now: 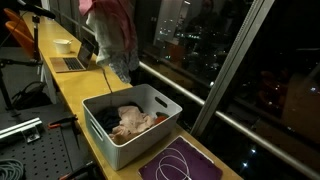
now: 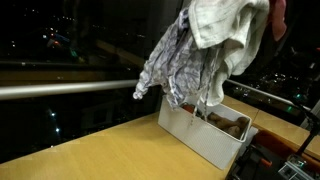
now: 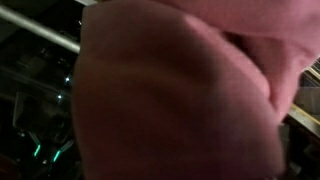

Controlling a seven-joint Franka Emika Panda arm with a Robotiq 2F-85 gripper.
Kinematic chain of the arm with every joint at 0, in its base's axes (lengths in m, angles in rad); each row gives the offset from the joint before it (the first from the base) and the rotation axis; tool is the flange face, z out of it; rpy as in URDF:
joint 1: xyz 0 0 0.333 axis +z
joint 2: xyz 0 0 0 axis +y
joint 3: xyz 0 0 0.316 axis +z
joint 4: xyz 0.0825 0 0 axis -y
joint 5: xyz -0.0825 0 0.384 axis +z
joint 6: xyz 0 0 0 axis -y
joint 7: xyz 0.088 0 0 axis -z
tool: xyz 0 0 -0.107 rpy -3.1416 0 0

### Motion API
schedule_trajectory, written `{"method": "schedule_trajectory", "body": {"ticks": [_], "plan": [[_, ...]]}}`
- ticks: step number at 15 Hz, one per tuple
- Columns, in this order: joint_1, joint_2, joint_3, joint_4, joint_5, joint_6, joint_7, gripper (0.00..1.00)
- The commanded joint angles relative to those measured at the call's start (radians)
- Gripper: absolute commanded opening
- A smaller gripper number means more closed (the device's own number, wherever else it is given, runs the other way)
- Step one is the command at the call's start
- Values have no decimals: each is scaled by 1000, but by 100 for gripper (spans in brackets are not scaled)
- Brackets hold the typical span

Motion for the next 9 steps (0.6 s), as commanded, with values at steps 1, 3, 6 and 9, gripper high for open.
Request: {"method": "schedule_trajectory", "body": {"ticks": [1, 3, 6, 9], "plan": [[54, 42, 63, 195, -79, -117, 77, 1], [76, 79, 88, 233, -89, -129, 95, 1], [100, 132, 113, 209, -84, -94, 118, 1], [116, 196, 119, 193, -84, -76, 123, 1]]}}
